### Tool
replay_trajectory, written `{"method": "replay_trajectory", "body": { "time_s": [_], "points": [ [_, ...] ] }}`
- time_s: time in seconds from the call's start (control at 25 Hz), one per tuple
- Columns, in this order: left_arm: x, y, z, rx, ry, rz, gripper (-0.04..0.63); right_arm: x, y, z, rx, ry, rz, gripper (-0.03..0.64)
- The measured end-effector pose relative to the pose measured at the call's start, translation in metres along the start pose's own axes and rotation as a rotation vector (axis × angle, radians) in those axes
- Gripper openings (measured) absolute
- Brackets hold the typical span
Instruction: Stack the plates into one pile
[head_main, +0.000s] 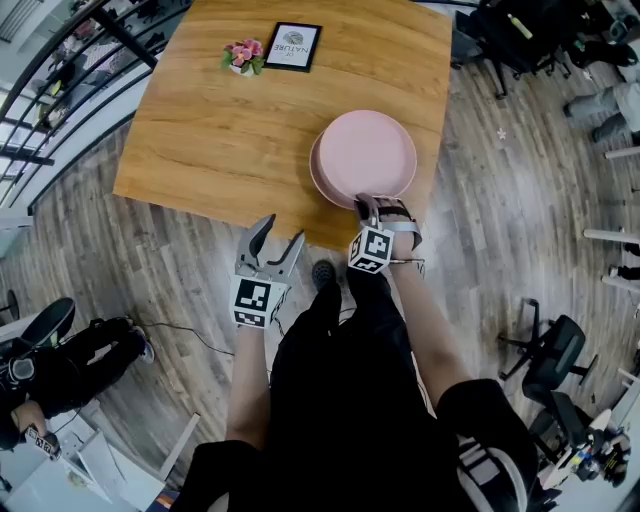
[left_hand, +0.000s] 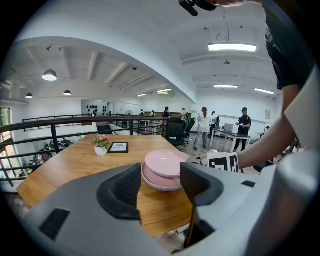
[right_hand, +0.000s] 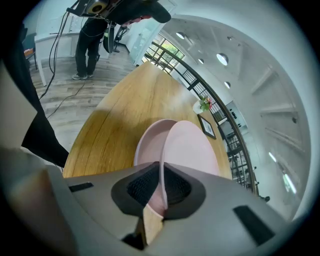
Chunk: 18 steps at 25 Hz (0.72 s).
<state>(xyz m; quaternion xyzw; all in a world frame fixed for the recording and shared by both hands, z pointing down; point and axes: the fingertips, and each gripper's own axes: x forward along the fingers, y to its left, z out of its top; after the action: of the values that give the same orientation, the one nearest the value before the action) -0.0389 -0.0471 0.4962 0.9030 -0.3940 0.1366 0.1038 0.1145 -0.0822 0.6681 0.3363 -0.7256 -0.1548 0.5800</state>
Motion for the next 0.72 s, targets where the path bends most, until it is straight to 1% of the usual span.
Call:
{"method": "replay_trajectory", "body": {
  "time_s": [0.48,0.72],
  "points": [
    [-0.020,-0.003,-0.007,-0.007,-0.008,-0.010,0.250,-0.001,0.029,0.014,-0.010,-0.005,0.035,0.037],
    [-0.018,-0.003,-0.007,0.000,-0.013,-0.020,0.250,0.000,0.028,0.014,0.004,-0.005,0.027,0.044]
  ]
}}
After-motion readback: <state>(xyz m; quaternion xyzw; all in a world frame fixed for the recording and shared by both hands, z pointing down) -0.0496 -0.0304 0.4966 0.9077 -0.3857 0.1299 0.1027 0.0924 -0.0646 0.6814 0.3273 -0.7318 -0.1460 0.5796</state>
